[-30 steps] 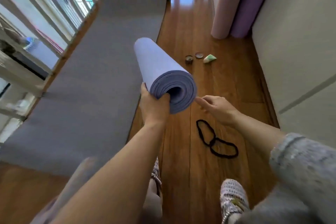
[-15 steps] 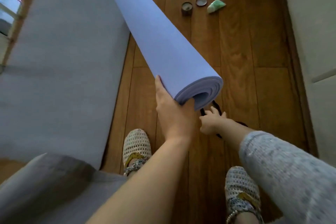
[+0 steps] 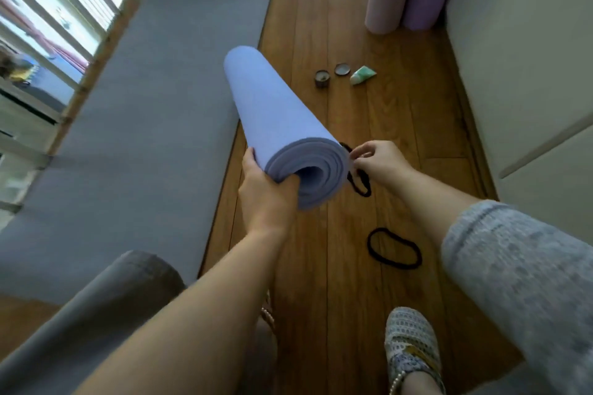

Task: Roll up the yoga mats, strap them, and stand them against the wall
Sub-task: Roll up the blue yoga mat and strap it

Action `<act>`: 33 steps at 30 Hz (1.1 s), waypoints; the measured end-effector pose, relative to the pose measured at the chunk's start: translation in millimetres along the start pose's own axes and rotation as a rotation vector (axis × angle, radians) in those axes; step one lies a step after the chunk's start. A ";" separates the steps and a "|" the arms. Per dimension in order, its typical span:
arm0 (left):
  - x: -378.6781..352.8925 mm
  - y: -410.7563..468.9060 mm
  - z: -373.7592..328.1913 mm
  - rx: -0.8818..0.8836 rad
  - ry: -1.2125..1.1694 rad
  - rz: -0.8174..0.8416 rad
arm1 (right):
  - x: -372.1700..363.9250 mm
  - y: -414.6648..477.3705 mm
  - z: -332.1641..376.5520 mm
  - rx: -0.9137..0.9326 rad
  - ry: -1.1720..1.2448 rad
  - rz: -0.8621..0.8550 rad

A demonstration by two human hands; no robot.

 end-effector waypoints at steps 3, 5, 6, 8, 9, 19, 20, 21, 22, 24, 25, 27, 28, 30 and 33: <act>49.9 -3.6 -38.2 -0.053 0.091 -0.006 | 29.1 -49.6 57.3 0.062 0.202 -0.020; 89.1 -13.0 -69.3 -0.115 0.176 -0.011 | 38.7 -90.6 95.0 0.134 0.290 0.043; 108.2 -19.5 -85.6 -0.158 0.233 -0.009 | 41.5 -114.5 114.7 0.185 0.299 0.075; 143.5 -37.0 -118.9 -0.246 0.369 0.010 | 42.6 -162.9 152.5 0.294 0.284 0.132; 158.9 -47.5 -135.6 -0.297 0.438 0.026 | 41.5 -188.2 171.0 0.349 0.271 0.161; 254.0 -165.9 -230.3 -0.542 0.759 0.312 | 17.4 -373.3 245.2 0.539 -0.525 0.323; 257.3 -173.6 -230.0 -0.531 0.776 0.369 | 15.7 -383.8 243.1 0.518 -0.563 0.356; 259.3 -180.7 -230.1 -0.529 0.793 0.415 | 13.9 -393.0 240.3 0.494 -0.591 0.386; 260.5 -187.5 -230.4 -0.533 0.815 0.451 | 11.7 -400.6 237.1 0.465 -0.612 0.413; 260.2 -198.7 -228.8 -0.538 0.857 0.505 | 5.3 -412.5 229.2 0.408 -0.647 0.454; 258.8 -204.0 -226.4 -0.536 0.862 0.537 | 1.5 -417.0 224.6 0.392 -0.670 0.472; 253.6 -214.5 -219.3 -0.527 0.848 0.603 | -4.9 -423.4 214.8 0.381 -0.723 0.492; 250.9 -218.6 -215.5 -0.527 0.841 0.622 | -7.0 -425.1 209.7 0.374 -0.738 0.500; 246.7 -223.6 -209.5 -0.539 0.837 0.635 | -9.0 -427.2 201.3 0.356 -0.753 0.514; 246.7 -224.5 -204.0 -0.557 0.826 0.632 | -7.9 -429.2 198.7 0.362 -0.758 0.532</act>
Point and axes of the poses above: each hand's wrist, its own y-axis towards the middle knuckle, its own x-axis out of the back of the hand, z = x × y, the point moved 6 cm from there along y, towards the middle knuckle, and after that the axes turned 5 degrees about -x, right-handed, at the moved point
